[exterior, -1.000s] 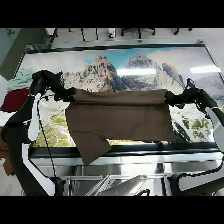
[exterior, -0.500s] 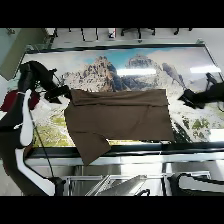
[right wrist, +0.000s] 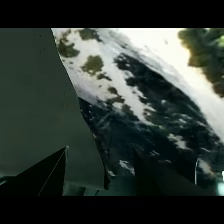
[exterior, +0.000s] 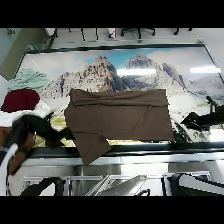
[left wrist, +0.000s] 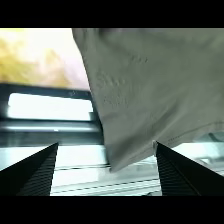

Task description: Fold the shirts.

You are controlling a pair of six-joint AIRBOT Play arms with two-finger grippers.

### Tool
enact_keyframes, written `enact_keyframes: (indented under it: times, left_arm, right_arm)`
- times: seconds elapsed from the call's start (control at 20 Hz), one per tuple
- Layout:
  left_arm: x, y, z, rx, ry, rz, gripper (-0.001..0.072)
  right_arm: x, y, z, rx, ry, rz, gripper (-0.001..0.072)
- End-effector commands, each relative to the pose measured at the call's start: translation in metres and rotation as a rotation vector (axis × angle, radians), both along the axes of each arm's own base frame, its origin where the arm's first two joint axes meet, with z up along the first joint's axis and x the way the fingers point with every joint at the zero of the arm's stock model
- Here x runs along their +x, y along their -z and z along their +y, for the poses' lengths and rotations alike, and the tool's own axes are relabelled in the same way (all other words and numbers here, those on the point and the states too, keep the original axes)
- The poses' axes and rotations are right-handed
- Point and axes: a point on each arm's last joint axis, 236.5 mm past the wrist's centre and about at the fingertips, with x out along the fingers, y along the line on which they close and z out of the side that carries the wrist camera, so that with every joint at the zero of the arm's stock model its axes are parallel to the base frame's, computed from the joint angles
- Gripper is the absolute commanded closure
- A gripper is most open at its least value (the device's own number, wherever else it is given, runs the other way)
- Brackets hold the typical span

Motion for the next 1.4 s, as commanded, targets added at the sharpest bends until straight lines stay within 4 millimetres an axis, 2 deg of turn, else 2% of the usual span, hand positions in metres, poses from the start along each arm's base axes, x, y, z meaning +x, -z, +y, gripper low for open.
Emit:
enact_keyframes:
  times: [0.0, 0.15, 0.4, 0.45, 0.5, 0.55, 0.65, 0.75, 1.0, 1.15, 1.2, 1.25, 1.35]
  left_arm:
    - [-0.036, 0.031, -0.032, -0.097, -0.113, -0.054, 0.0049]
    - [-0.027, 0.039, -0.037, -0.078, -0.112, -0.124, 0.0049]
    - [0.004, 0.046, -0.05, -0.084, -0.102, -0.109, 0.0054]
    - [0.012, 0.046, -0.055, -0.083, -0.083, -0.11, 0.026]
    - [0.019, 0.046, -0.061, -0.084, -0.059, -0.111, 0.0531]
    - [0.025, 0.044, -0.068, -0.089, -0.024, -0.112, 0.069]
    - [0.032, 0.036, -0.082, -0.111, 0.087, -0.128, 0.069]
    - [0.036, 0.024, -0.087, -0.12, 0.144, -0.129, 0.0691]
    - [0.037, -0.004, -0.066, -0.046, 0.19, -0.178, 0.0691]
    - [0.037, -0.03, -0.055, -0.043, 0.167, -0.239, 0.0691]
    - [0.037, -0.038, -0.052, -0.045, 0.158, -0.256, 0.0691]
    - [0.035, -0.044, -0.05, -0.047, 0.158, -0.262, 0.0691]
    - [0.025, -0.054, -0.047, -0.054, 0.167, -0.258, 0.0691]
  right_arm:
    - [-0.01, 0.009, 0.016, 0.044, -0.064, 0.035, 0.0242]
    - [-0.008, 0.011, 0.022, 0.042, -0.093, 0.032, 0.0242]
    - [-0.012, 0.014, 0.027, 0.062, -0.116, 0.052, 0.0242]
    - [-0.015, 0.014, 0.029, 0.072, -0.125, 0.059, 0.0242]
    - [-0.017, 0.014, 0.03, 0.082, -0.13, 0.07, 0.0242]
    - [-0.021, 0.016, 0.033, 0.094, -0.135, 0.082, 0.0241]
    - [-0.027, 0.021, 0.037, 0.114, -0.137, 0.107, 0.0241]
    - [-0.035, 0.029, 0.043, 0.146, -0.15, 0.142, 0.0241]
    - [-0.047, 0.052, 0.055, 0.208, -0.164, 0.228, 0.0242]
    - [-0.038, 0.059, 0.072, 0.252, -0.178, 0.207, 0.0244]
    - [-0.029, 0.055, 0.082, 0.289, -0.183, 0.171, 0.0301]
    - [-0.019, 0.05, 0.091, 0.324, -0.186, 0.121, 0.0461]
    - [0.0, 0.042, 0.1, 0.367, -0.151, 0.054, 0.065]
